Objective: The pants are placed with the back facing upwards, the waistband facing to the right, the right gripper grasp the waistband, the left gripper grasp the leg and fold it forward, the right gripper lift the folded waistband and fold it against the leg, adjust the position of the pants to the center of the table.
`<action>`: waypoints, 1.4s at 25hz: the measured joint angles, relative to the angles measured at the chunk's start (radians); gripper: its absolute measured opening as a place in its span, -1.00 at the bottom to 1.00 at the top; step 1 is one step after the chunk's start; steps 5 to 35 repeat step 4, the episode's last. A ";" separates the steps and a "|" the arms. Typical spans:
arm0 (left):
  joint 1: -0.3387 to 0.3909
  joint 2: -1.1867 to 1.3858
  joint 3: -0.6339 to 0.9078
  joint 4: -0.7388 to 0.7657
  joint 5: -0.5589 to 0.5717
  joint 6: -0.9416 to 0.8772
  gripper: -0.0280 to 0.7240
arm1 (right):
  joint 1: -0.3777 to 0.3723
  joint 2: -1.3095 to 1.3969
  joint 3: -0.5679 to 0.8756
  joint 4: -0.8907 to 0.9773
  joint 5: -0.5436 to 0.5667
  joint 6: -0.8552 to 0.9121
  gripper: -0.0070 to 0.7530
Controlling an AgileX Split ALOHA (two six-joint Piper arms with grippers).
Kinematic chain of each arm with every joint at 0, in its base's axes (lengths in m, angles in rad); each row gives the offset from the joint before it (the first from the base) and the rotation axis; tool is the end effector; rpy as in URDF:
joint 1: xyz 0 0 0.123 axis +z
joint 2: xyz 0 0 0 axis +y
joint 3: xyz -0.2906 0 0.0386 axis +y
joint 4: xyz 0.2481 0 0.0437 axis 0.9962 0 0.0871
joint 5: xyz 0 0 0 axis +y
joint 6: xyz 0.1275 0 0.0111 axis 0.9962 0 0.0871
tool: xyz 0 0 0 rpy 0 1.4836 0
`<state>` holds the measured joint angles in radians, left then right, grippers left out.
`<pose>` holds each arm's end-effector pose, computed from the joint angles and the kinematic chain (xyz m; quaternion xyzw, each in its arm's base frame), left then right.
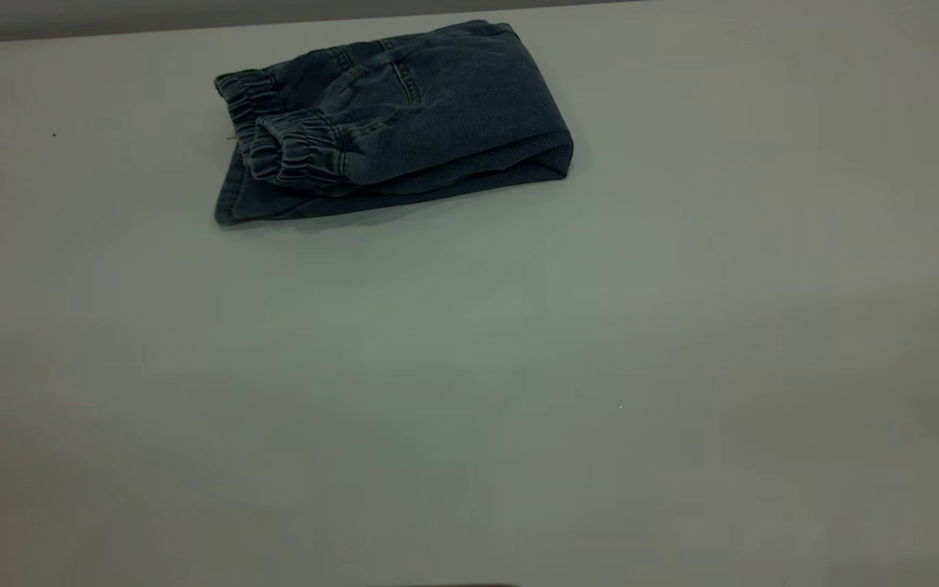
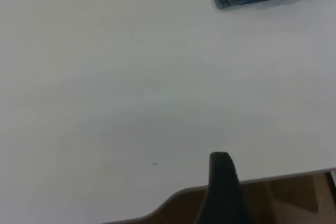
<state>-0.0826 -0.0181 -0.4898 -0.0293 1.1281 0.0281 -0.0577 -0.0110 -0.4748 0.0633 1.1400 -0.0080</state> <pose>0.0141 -0.0046 0.2502 0.0491 0.8669 -0.0281 0.4953 0.0162 0.0064 0.2443 0.0195 0.8760 0.0158 0.4816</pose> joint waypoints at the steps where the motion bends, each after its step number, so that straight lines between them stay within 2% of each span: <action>1: 0.000 0.000 0.000 0.000 0.000 0.000 0.33 | 0.000 0.000 0.000 0.000 0.000 0.000 0.52; 35: 0.000 0.000 0.000 0.000 0.000 0.000 0.33 | 0.000 0.000 0.000 0.000 0.000 0.000 0.52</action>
